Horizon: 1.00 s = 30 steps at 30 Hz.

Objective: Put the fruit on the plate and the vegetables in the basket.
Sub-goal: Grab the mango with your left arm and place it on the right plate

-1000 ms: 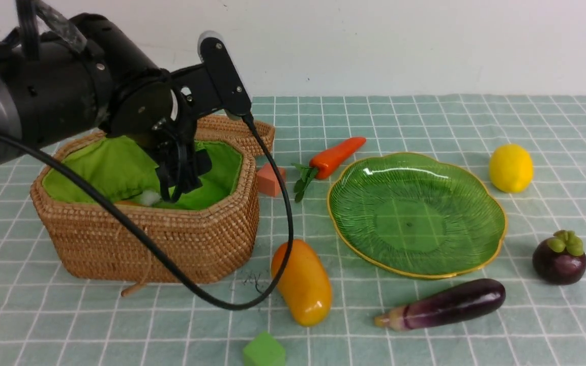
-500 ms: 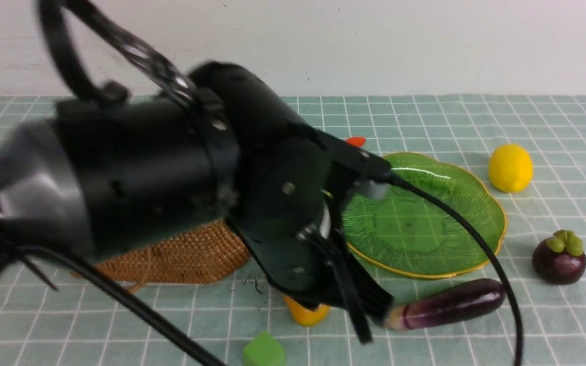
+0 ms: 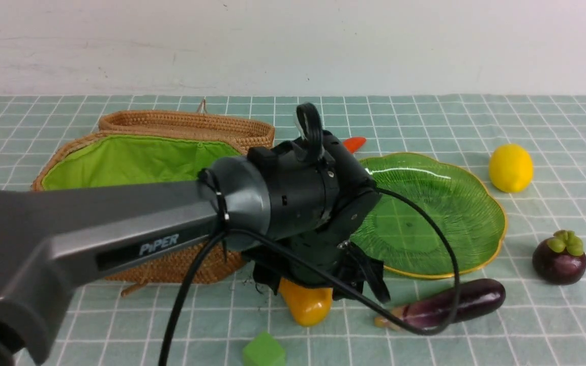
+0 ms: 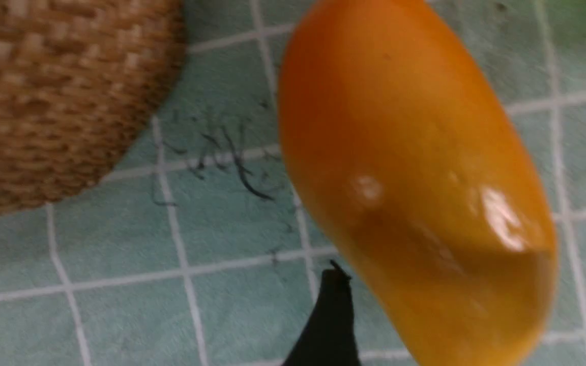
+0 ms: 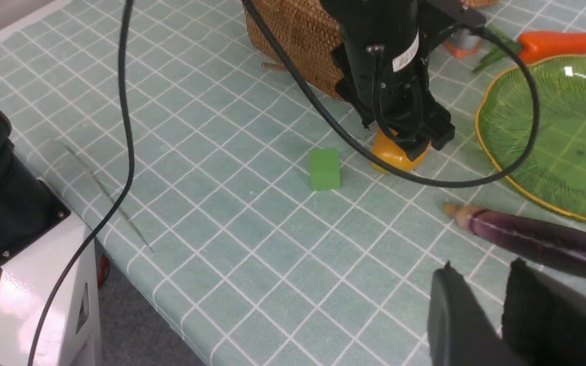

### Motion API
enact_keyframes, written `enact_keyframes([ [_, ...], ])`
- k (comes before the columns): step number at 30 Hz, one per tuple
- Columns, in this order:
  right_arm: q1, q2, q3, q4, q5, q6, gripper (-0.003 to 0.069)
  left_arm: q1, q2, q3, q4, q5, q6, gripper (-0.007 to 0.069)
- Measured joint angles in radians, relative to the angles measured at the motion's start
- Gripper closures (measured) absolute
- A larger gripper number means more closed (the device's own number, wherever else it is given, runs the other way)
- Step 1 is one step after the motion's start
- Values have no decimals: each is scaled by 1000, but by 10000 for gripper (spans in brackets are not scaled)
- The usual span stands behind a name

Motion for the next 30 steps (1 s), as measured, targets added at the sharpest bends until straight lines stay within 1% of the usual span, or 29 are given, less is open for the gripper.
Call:
enact_keyframes([
  [2, 0, -6, 3, -1, 2, 0, 498, 2, 17, 0, 48, -28, -23, -35],
  [4, 0, -5, 9, -1, 2, 0, 498, 2, 30, 0, 78, -53, -40, -32],
  [11, 0, -5, 25, -1, 0, 0, 498, 2, 78, -11, 162, -90, -88, 35],
  [15, 0, -6, 26, -1, 0, 0, 498, 2, 85, -15, 166, -91, -91, 55],
  [20, 0, -6, 26, -1, 0, 0, 498, 3, 85, -18, 132, -88, -90, 55],
  [30, 0, -8, 27, 1, 0, -1, 498, 3, 85, -23, 109, -76, -35, 55],
])
